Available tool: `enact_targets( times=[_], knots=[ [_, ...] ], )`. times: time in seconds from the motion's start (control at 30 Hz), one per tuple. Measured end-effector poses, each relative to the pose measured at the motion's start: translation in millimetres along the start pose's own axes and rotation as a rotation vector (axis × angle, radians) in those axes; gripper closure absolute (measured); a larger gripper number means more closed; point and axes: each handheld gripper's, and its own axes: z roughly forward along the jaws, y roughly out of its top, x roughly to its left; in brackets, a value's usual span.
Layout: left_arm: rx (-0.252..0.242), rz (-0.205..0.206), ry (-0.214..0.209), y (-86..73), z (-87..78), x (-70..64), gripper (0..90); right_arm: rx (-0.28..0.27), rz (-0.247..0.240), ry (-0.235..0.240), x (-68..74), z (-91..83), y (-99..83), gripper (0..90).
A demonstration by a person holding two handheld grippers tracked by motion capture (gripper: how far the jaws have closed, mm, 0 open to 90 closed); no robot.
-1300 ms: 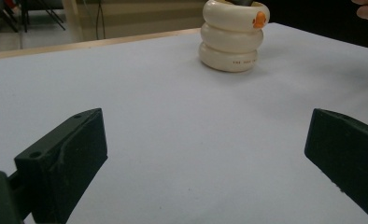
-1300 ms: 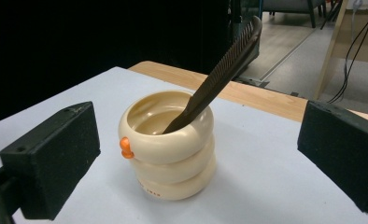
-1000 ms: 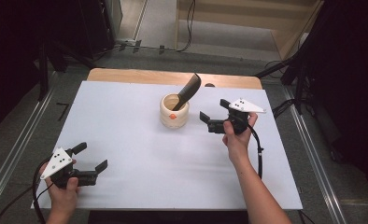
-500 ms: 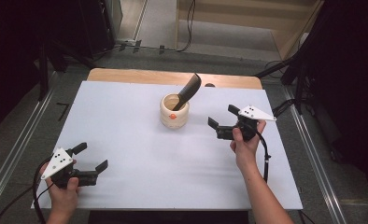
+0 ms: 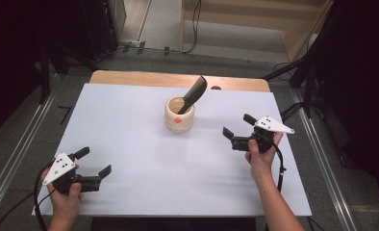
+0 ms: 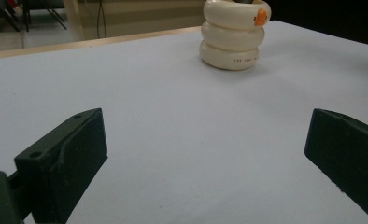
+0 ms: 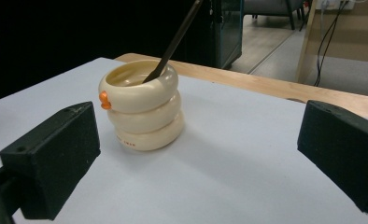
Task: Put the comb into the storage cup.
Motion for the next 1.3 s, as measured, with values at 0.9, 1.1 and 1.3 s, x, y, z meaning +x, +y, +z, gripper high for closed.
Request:
enact_targets(
  times=[0.9, 1.1, 1.3],
  knots=[
    [0.0, 0.002, 0.002, -0.1, 0.3, 0.0, 0.0, 0.004, 0.001, -0.046, -19.0, -46.4, -31.3, 0.0],
    [0.003, 0.005, 0.004, 0.0, 0.7, -0.4, 0.0, -0.004, -0.004, -0.046, -23.5, -57.6, -37.5, 0.0],
    [0.005, 0.008, 0.004, -0.1, 0.6, -0.5, 0.0, -0.009, -0.001, -0.054, -26.8, -67.2, -44.3, 0.0]
  ],
)
